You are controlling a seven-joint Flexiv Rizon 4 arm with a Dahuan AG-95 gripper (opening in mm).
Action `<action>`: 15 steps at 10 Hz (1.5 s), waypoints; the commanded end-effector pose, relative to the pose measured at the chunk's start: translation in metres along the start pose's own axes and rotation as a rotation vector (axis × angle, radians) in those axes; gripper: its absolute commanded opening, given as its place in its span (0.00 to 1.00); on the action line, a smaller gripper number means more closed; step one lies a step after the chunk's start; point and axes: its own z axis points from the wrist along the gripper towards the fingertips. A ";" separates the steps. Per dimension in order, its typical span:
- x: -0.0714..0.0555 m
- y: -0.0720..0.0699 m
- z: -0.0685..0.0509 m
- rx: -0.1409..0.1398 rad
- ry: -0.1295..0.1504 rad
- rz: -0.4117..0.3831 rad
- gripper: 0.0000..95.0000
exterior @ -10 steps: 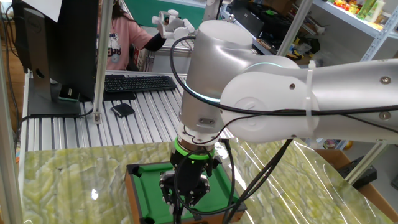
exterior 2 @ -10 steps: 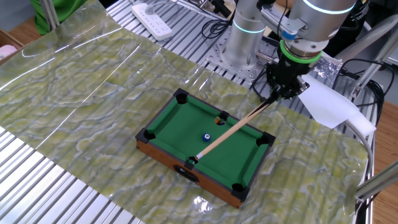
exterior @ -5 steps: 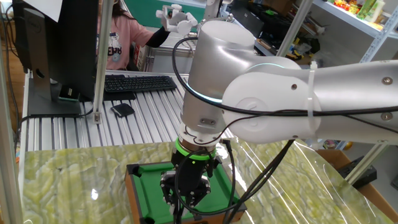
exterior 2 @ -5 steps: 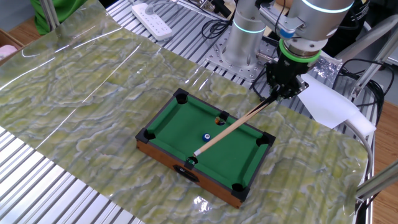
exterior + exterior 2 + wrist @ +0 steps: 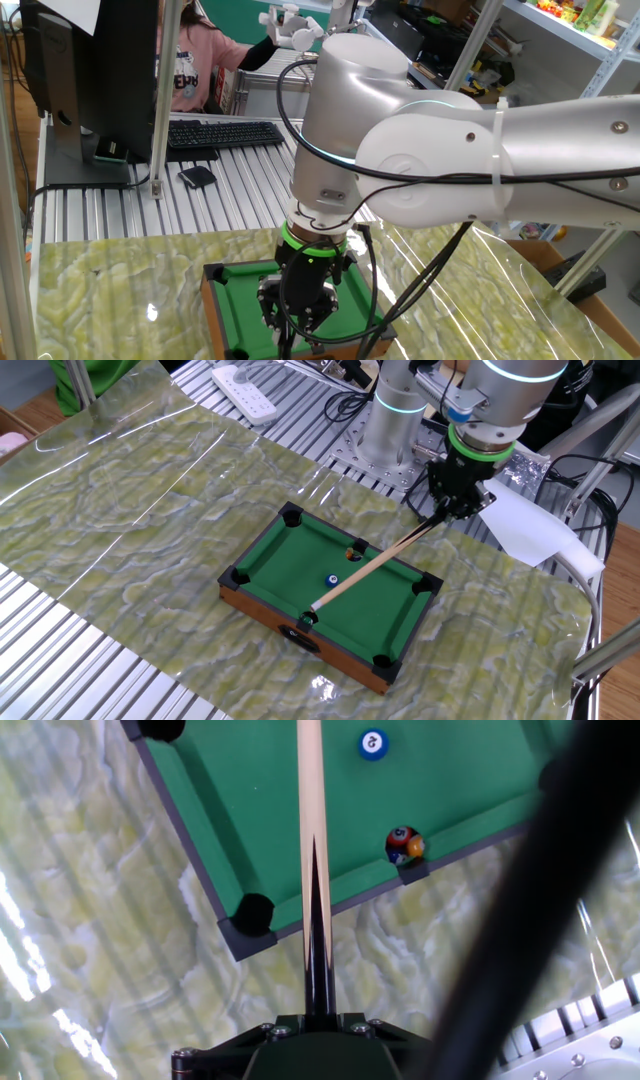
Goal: Hit the pool ball
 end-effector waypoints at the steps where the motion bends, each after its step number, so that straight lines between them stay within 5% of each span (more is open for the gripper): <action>1: -0.001 0.000 0.000 -0.001 -0.003 0.017 0.00; 15: 0.007 -0.007 -0.008 -0.002 0.039 0.068 0.00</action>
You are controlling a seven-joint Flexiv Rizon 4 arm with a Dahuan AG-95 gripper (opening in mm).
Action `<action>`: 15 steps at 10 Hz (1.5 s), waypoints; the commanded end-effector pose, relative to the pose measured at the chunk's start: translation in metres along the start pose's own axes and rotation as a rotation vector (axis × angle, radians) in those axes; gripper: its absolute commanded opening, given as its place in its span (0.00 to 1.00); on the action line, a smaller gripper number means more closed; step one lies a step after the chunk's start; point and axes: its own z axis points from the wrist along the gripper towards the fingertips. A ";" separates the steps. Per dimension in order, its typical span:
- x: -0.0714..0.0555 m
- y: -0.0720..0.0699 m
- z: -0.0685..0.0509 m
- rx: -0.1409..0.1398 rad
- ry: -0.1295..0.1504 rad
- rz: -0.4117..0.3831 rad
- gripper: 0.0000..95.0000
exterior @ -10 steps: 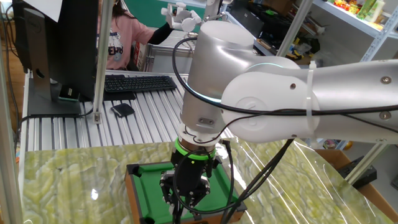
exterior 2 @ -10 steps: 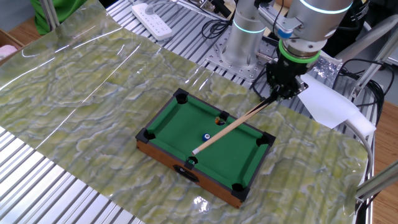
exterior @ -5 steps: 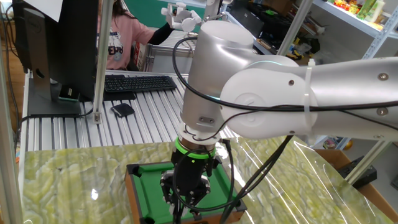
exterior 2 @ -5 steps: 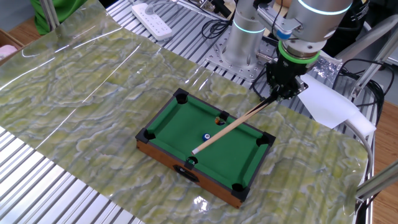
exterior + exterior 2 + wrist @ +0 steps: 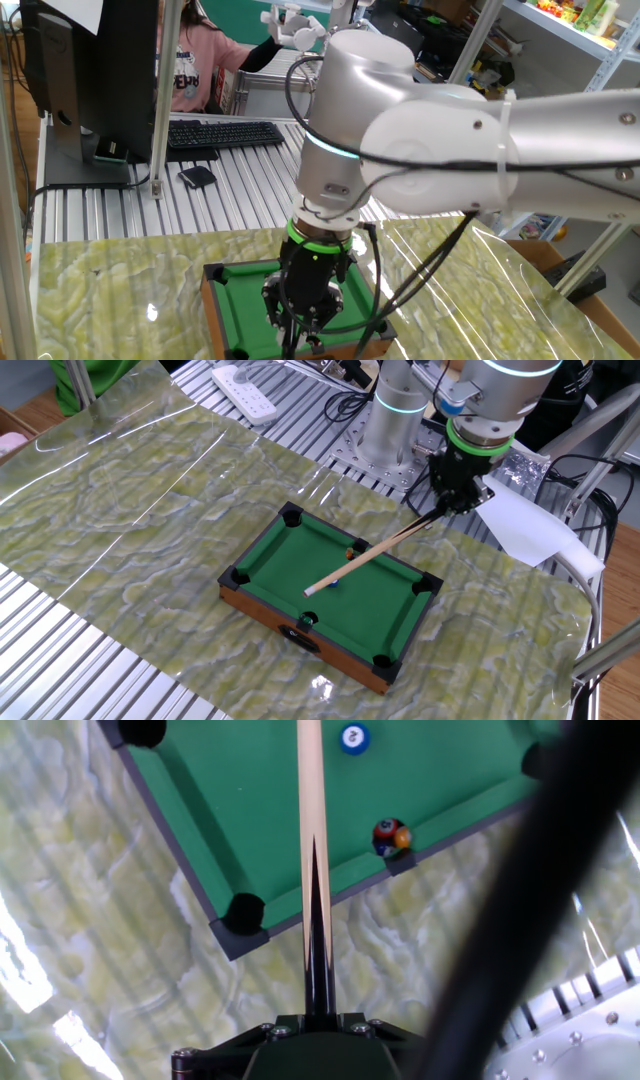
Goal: Hit the pool ball
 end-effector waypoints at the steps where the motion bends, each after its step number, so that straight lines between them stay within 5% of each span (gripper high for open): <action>1: 0.003 -0.002 -0.001 -0.003 0.004 0.004 0.00; 6: 0.024 -0.003 -0.001 0.000 0.014 0.038 0.00; 11: 0.063 -0.002 0.007 0.005 0.021 0.085 0.00; 13: 0.074 -0.002 0.009 0.009 0.048 0.109 0.00; 15: 0.080 0.002 0.011 -0.022 0.085 0.127 0.00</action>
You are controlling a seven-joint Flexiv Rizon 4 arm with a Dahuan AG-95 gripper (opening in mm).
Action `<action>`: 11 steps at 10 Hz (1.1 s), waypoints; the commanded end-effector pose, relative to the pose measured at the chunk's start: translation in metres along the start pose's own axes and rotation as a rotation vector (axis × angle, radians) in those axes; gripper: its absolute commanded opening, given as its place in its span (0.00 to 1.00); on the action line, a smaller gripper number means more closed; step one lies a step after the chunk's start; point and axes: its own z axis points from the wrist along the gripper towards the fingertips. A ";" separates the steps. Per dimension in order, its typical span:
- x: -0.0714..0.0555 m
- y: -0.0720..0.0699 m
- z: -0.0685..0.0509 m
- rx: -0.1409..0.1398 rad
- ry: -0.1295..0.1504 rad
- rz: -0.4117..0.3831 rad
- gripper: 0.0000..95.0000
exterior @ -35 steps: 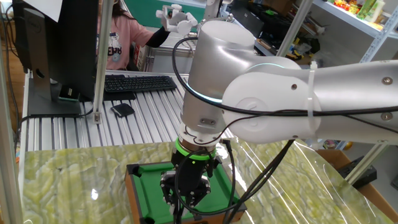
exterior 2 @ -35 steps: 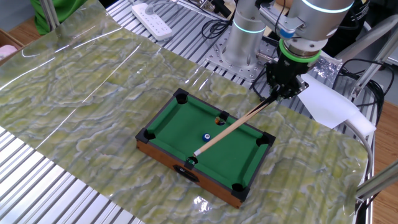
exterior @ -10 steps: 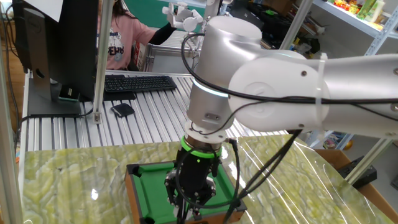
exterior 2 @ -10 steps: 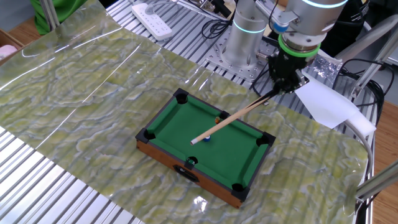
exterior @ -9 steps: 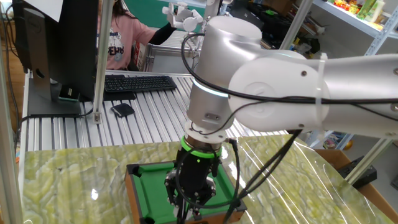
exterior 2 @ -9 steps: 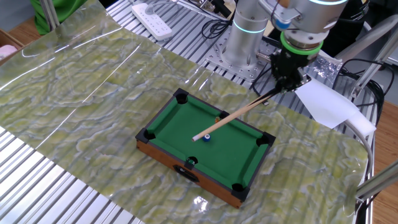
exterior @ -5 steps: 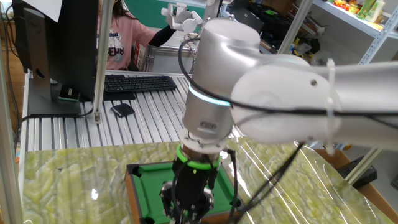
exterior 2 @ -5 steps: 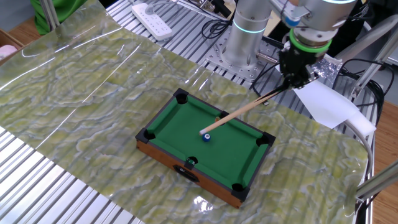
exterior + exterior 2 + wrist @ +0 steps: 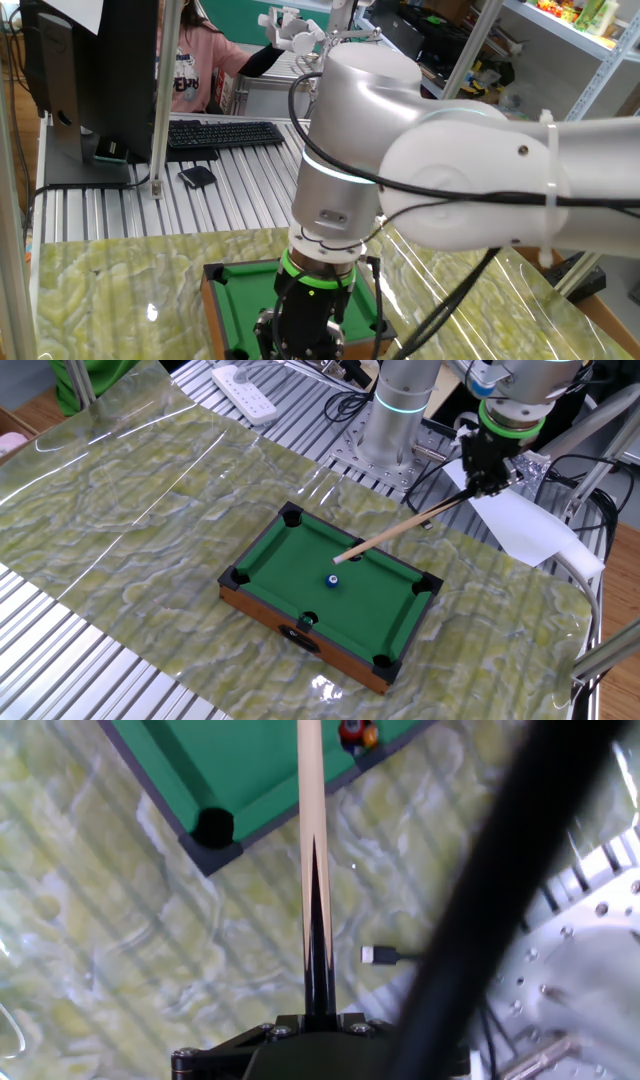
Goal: Hit the pool ball
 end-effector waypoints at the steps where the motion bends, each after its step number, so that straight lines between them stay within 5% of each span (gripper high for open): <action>1: 0.006 0.005 0.004 -0.029 0.037 0.025 0.00; 3: 0.013 0.008 0.007 -0.019 0.043 0.043 0.00; 4: 0.015 0.009 0.007 0.013 0.091 0.048 0.00; 11: 0.040 0.019 0.014 0.021 0.147 0.096 0.00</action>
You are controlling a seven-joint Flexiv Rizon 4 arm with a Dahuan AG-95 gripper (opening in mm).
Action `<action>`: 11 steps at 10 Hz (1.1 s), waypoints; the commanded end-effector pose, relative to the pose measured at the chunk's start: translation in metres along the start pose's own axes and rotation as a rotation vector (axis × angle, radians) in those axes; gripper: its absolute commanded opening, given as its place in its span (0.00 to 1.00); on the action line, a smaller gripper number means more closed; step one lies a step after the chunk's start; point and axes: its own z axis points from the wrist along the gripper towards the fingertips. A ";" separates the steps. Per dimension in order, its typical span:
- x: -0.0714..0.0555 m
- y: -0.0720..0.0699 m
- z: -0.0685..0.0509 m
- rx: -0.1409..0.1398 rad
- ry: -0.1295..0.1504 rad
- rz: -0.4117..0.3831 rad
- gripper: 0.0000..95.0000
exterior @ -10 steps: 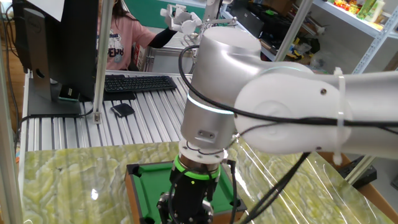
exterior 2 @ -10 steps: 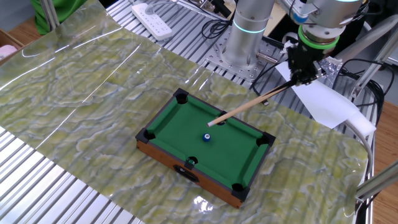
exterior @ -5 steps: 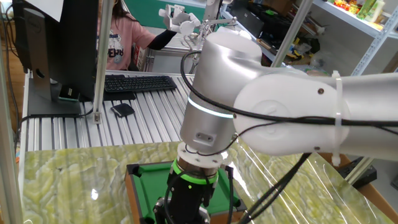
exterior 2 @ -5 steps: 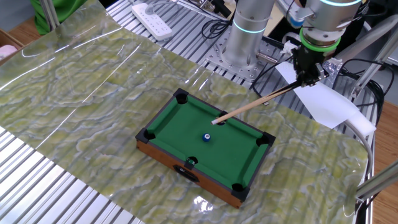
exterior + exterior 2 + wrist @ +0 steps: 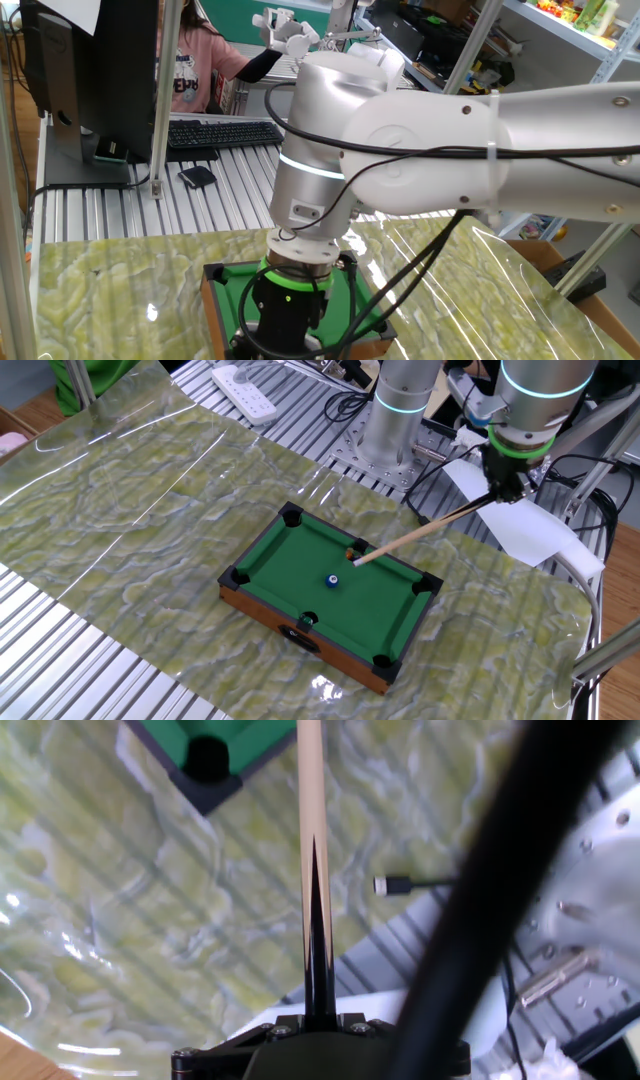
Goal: Hit the pool ball
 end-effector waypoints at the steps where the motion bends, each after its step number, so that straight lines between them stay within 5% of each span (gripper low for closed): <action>1: 0.002 0.001 0.002 -0.001 0.003 0.023 0.00; 11: 0.000 0.001 0.002 -0.001 -0.003 -0.013 0.00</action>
